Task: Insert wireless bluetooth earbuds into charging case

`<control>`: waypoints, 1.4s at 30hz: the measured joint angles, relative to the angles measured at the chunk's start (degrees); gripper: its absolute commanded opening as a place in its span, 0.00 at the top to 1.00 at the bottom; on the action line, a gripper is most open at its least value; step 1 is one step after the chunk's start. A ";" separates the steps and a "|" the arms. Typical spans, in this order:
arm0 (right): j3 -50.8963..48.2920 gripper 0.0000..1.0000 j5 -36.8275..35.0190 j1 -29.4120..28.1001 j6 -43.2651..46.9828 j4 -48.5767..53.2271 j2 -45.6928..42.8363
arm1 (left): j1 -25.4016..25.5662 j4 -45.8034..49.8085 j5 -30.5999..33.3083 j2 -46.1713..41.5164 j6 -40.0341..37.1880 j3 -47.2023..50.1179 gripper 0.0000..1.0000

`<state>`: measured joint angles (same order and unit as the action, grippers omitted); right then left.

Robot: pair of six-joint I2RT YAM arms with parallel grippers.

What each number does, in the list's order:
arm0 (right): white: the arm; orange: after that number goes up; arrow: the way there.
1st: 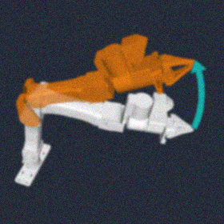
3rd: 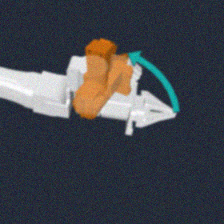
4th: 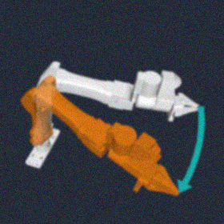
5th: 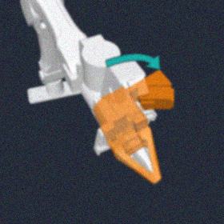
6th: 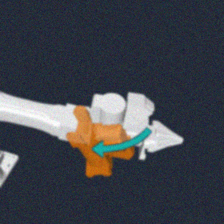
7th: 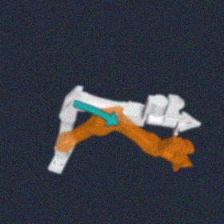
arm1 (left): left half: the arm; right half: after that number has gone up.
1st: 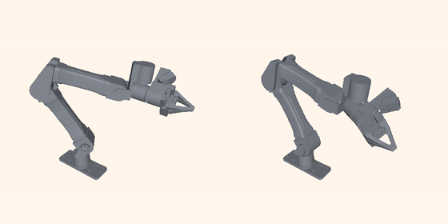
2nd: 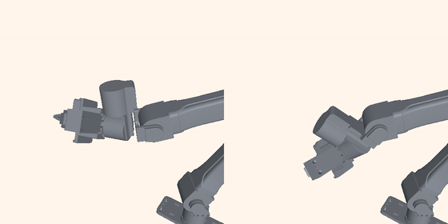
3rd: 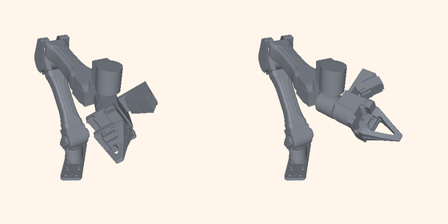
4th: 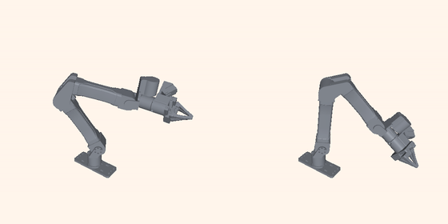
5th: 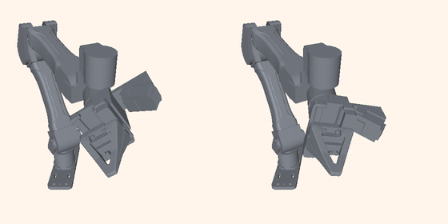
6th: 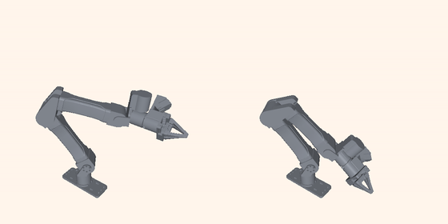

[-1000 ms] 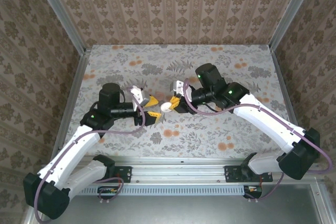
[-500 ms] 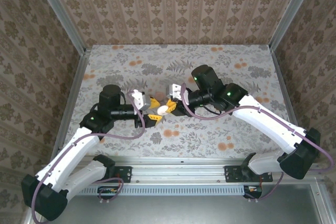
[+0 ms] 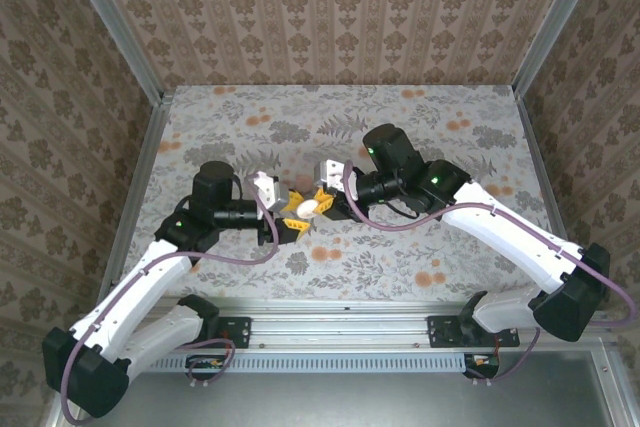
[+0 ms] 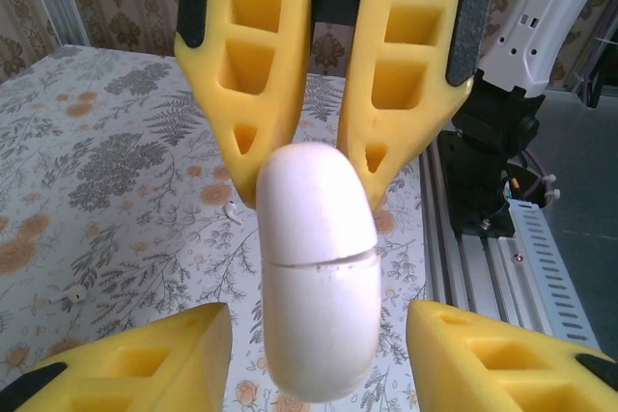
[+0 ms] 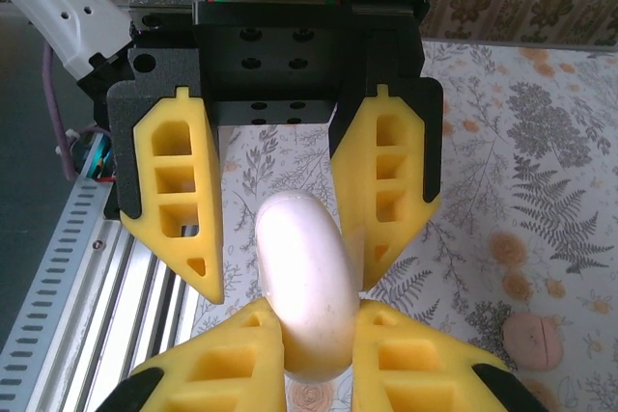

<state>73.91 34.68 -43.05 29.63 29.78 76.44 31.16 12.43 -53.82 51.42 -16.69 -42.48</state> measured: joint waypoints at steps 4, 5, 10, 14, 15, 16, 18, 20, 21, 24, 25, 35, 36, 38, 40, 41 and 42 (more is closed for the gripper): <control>0.00 0.83 -0.02 -0.15 0.02 0.04 0.76 | 0.00 -0.44 -0.42 0.00 0.35 0.00 0.61; 0.00 0.83 -0.02 -0.17 0.04 0.04 0.87 | 0.00 -0.48 -0.46 0.00 0.37 0.00 0.61; 0.24 0.84 -0.02 -0.52 0.09 0.15 1.18 | 0.02 -1.20 -0.48 0.00 0.44 0.00 0.71; 0.31 0.83 -0.02 -0.52 0.13 0.31 1.18 | 0.04 -1.40 -0.24 0.00 0.46 0.00 0.78; 0.31 0.83 -0.02 -0.50 0.13 0.31 1.18 | 0.04 -1.42 -0.17 0.00 0.39 0.00 0.80; 0.31 0.83 -0.04 -0.50 0.09 0.31 1.18 | 0.04 -1.33 -0.15 0.00 0.31 0.00 0.81; 0.31 0.80 -0.20 -0.52 0.00 0.31 1.18 | 0.07 -1.27 0.04 0.00 0.31 0.00 0.83; 0.31 0.74 -0.48 -0.52 -0.15 0.22 1.18 | 0.11 -1.33 0.15 0.00 0.31 0.00 0.83; 0.31 0.72 -0.70 -0.55 -0.55 0.20 1.18 | 0.24 -1.36 0.26 0.00 0.33 0.00 0.83; 0.31 0.68 -1.84 -0.83 -1.49 -0.07 1.16 | 0.33 -1.29 0.50 0.00 0.33 0.00 0.83; 0.31 0.68 -2.23 -0.87 -1.77 -0.11 1.07 | 0.33 -1.27 0.52 0.00 0.33 0.00 0.83; 0.17 0.67 -5.60 1.73 -5.11 -4.28 -1.31 | 1.07 -1.07 0.48 -0.28 0.28 0.00 0.83; 0.17 0.67 -5.81 2.05 -5.44 -4.57 -1.49 | 1.07 -1.09 0.44 -0.44 0.28 0.00 0.83; 0.17 0.67 -6.03 2.56 -5.99 -5.42 -1.68 | 1.07 -1.18 0.39 -0.72 0.31 0.00 0.84; 0.00 0.67 -6.03 2.80 -6.25 -5.90 -1.73 | 1.07 -1.55 0.35 -1.01 0.33 0.04 0.84; -0.17 0.66 -6.01 2.82 -6.32 -6.10 -1.77 | 1.07 -2.01 0.31 -1.20 0.37 0.17 0.84; -0.35 0.66 -5.99 2.84 -6.49 -6.23 -1.79 | 1.07 -2.67 0.28 -1.40 0.46 0.48 0.84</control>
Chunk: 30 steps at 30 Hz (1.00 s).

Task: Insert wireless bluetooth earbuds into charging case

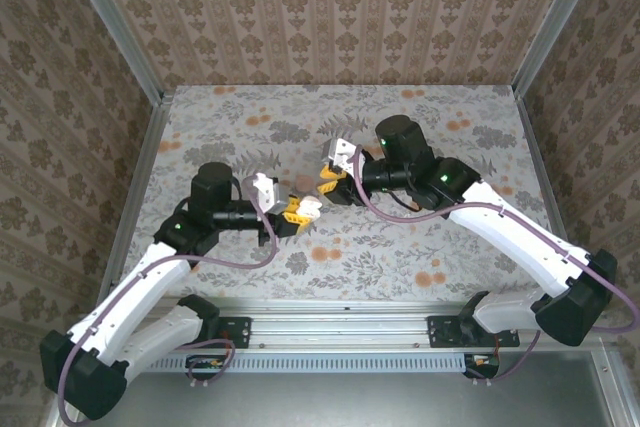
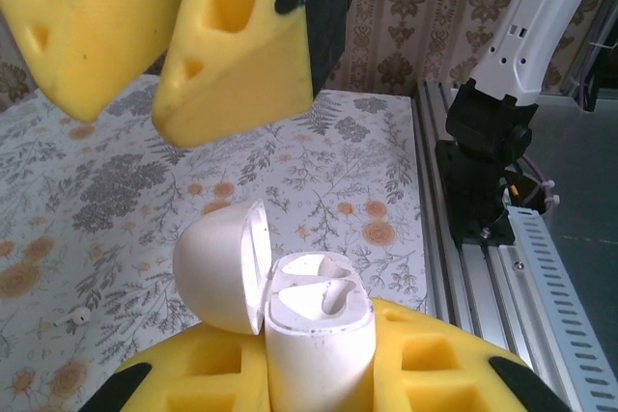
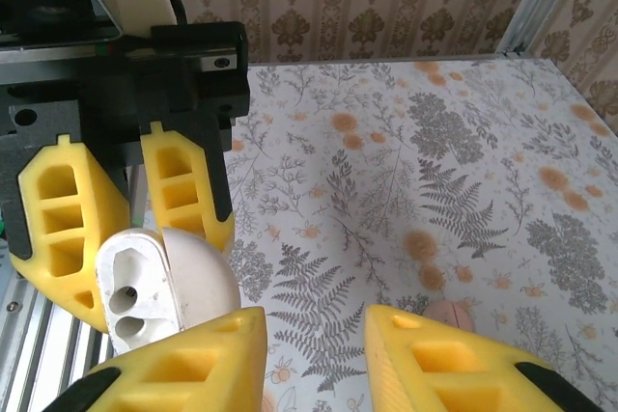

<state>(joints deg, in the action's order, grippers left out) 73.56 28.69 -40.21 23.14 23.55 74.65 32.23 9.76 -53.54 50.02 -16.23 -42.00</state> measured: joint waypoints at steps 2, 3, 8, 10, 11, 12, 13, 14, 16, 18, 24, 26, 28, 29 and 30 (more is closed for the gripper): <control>-0.57 0.63 0.28 0.11 -0.48 -0.31 -0.15 | 0.00 -1.81 0.00 -0.52 0.42 1.05 0.84; -0.85 0.61 0.52 0.24 -0.72 -0.31 -0.28 | 0.00 -2.97 0.00 -0.68 0.81 1.79 0.85; -1.05 0.52 1.79 0.70 -2.19 -0.31 -0.85 | 0.00 -8.46 0.46 -0.63 3.26 5.29 0.85; -1.29 0.50 1.75 1.03 -3.54 -0.66 -1.40 | 0.00 -12.17 1.05 -0.63 4.81 7.17 0.85; -1.57 0.50 1.68 1.22 -4.22 -0.87 -1.73 | 0.00 -14.23 1.38 -0.63 5.73 8.26 0.85; -2.05 0.50 1.64 1.60 -5.29 -1.16 -2.12 | 0.00 -17.07 2.03 -0.63 6.69 9.84 0.86; -2.58 0.51 1.46 2.03 -6.34 -1.20 -2.51 | 0.00 -19.89 2.75 -0.63 7.78 11.63 0.87; -3.06 0.51 1.22 2.47 -7.21 -1.18 -2.78 | 0.00 -22.34 3.54 -0.63 8.61 13.20 0.87; -4.02 0.51 -0.35 3.50 -9.44 -1.09 -3.13 | 0.00 -27.91 5.70 -0.63 10.47 17.40 0.87; -4.44 0.51 -2.93 4.20 -11.45 -0.74 -3.13 | 0.00 -32.52 7.87 -0.59 11.85 20.79 0.87; -2.62 0.51 -9.62 6.80 -17.40 4.66 0.44 | 0.00 -42.03 13.81 0.26 13.70 25.97 0.87; -1.03 0.48 -11.43 7.91 -19.89 7.32 3.41 | 0.00 -44.24 15.76 0.66 13.75 26.84 0.87; 0.79 0.47 -13.25 8.92 -22.82 9.70 6.73 | 0.00 -46.12 17.62 0.90 13.92 27.87 0.87; 1.53 0.47 -14.16 9.27 -24.28 10.56 8.26 | -0.02 -46.60 18.38 0.92 13.97 28.28 0.87; 2.25 0.46 -15.41 9.53 -25.83 11.43 9.68 | -0.02 -46.88 19.17 0.92 13.99 28.59 0.87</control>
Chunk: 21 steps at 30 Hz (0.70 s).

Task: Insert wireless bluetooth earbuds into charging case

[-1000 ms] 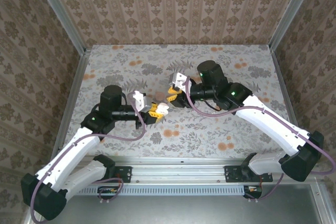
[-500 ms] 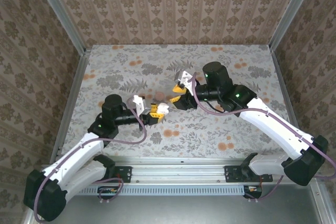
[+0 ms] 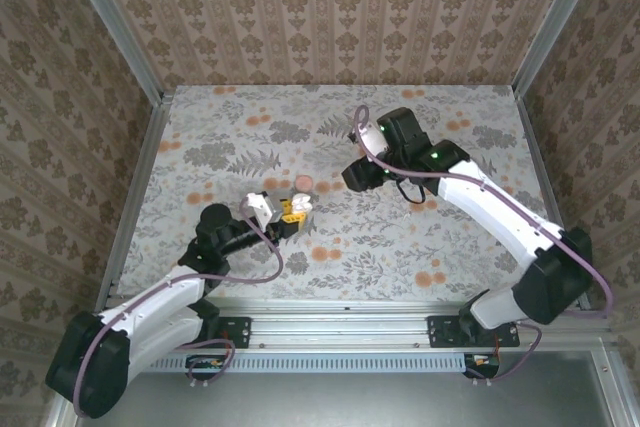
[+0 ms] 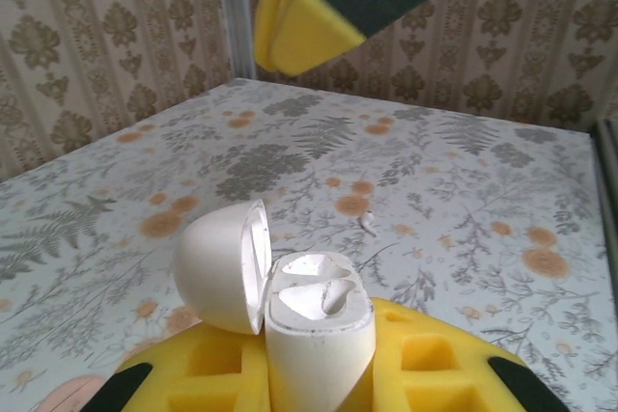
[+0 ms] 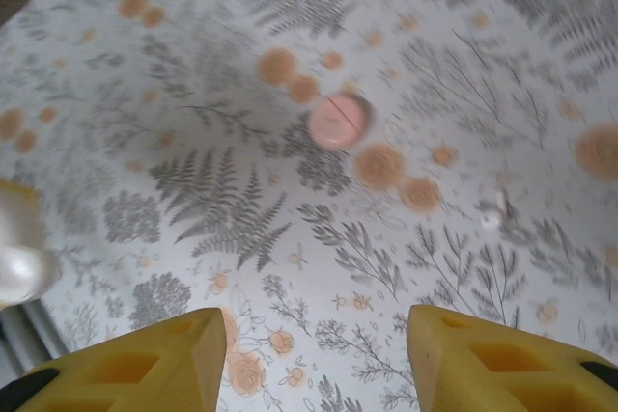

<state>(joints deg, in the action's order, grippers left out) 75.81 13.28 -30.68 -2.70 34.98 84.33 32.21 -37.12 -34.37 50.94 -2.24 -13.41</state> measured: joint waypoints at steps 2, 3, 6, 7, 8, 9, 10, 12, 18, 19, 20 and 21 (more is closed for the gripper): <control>1.75 0.47 -2.78 0.22 -3.26 1.75 2.89 | 0.00 -0.24 1.49 0.00 0.02 0.33 0.87; 2.95 0.46 -4.26 0.31 -4.90 2.58 4.55 | 0.00 -0.24 2.27 -0.02 0.00 0.33 0.87; 6.49 0.48 -7.56 0.33 -8.98 3.32 9.46 | -0.04 -0.20 4.50 -0.61 -0.09 0.33 0.87; 7.76 0.49 -8.33 0.33 -10.16 3.61 11.10 | -0.04 -0.20 5.07 -0.90 -0.09 0.33 0.87; 9.49 0.49 -9.01 0.50 -11.78 3.96 13.38 | -0.04 -0.15 5.62 -1.27 -0.15 0.33 0.87; 11.30 0.49 -9.60 0.66 -13.22 4.35 15.58 | -0.04 0.02 6.03 -1.62 -0.33 0.33 0.87; 13.16 0.50 -10.12 0.76 -14.58 4.74 17.88 | -0.04 0.35 6.43 -1.95 -0.37 0.33 0.87; 17.44 0.51 -10.60 1.09 -16.90 6.03 22.82 | -0.04 1.20 7.17 -2.47 -0.48 0.33 0.87; 27.06 0.53 -11.80 2.03 -20.24 8.41 34.77 | -0.11 1.81 7.67 -3.48 -0.52 0.33 0.90; 28.06 0.53 -12.04 2.14 -20.52 8.94 35.98 | -0.09 1.81 7.67 -3.56 -0.52 0.33 0.90; 29.11 0.53 -12.28 2.34 -20.76 9.20 37.44 | -0.11 1.92 7.65 -3.67 -0.55 0.33 0.90; 30.10 0.53 -12.68 2.51 -21.14 9.49 38.75 | -0.11 2.01 7.65 -3.74 -0.55 0.33 0.90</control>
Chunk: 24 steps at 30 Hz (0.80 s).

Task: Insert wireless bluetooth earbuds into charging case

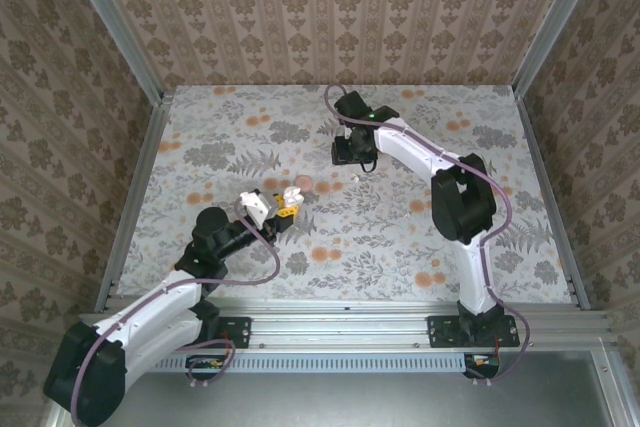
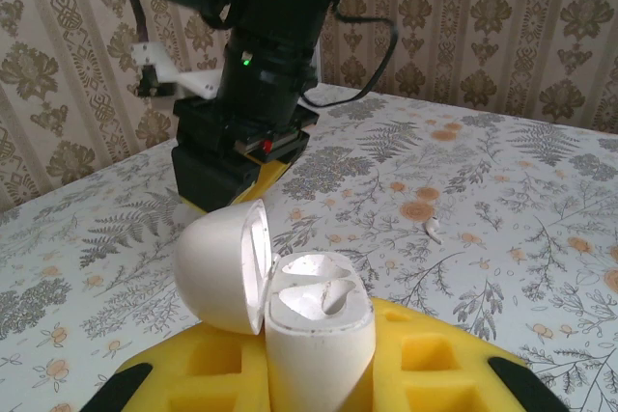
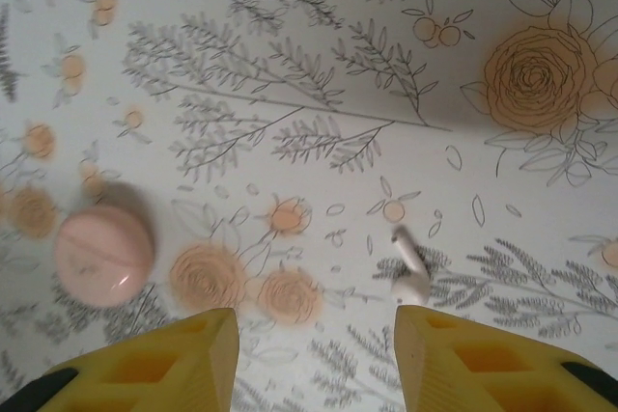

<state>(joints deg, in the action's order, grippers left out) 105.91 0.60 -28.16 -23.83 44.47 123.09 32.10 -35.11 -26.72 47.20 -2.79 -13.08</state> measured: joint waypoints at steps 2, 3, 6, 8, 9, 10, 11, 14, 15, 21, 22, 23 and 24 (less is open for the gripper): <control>1.42 0.53 -0.42 0.33 -0.44 0.50 1.95 | -0.04 0.44 0.00 -0.13 -0.02 -0.09 0.90; 1.84 0.53 -0.50 0.55 -0.61 0.72 2.69 | -0.04 0.79 0.00 -0.13 -0.11 -0.13 0.90; 2.54 0.55 -0.66 0.83 -0.85 1.03 4.37 | -0.20 1.77 -0.04 -0.13 -0.50 -0.17 0.91; 2.99 0.56 -0.68 0.94 -1.11 1.05 5.35 | -0.31 2.60 -0.04 -0.13 -0.96 -0.28 0.92; 3.15 0.56 -0.68 1.05 -1.29 1.03 5.86 | -0.31 3.08 -0.04 -0.13 -1.31 -0.44 0.92; 3.23 0.56 -0.66 1.11 -1.49 1.05 6.34 | -0.33 3.28 -0.04 -0.13 -1.55 -0.57 0.92; 3.23 0.56 -0.68 1.22 -1.51 1.05 6.69 | -0.35 3.61 -0.04 -0.15 -1.79 -0.74 0.92; 3.23 0.57 -0.63 1.51 -1.57 1.03 7.63 | -0.50 4.57 -0.07 -0.26 -2.40 -1.53 0.92; 3.26 0.57 -0.61 1.55 -1.68 1.03 7.96 | -0.70 4.83 -0.09 -0.46 -2.58 -1.66 0.92; 3.28 0.59 0.39 1.77 -1.75 0.98 9.68 | -1.42 5.55 -0.09 -0.98 -2.99 -1.70 0.92; 3.28 0.60 0.70 1.77 -1.75 0.98 9.86 | -1.55 5.64 -0.07 -0.98 -3.02 -1.70 0.92; 3.28 0.60 1.05 1.77 -1.75 0.98 10.01 | -1.77 5.66 -0.07 -0.98 -3.02 -1.70 0.92; 3.28 0.60 1.31 1.77 -1.73 0.98 10.05 | -1.84 5.73 -0.07 -1.01 -3.02 -1.70 0.92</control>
<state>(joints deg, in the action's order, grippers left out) 109.19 1.91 -26.39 -25.56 45.45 133.14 30.26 -29.39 -26.79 46.19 -5.80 -14.79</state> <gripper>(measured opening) 0.407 0.203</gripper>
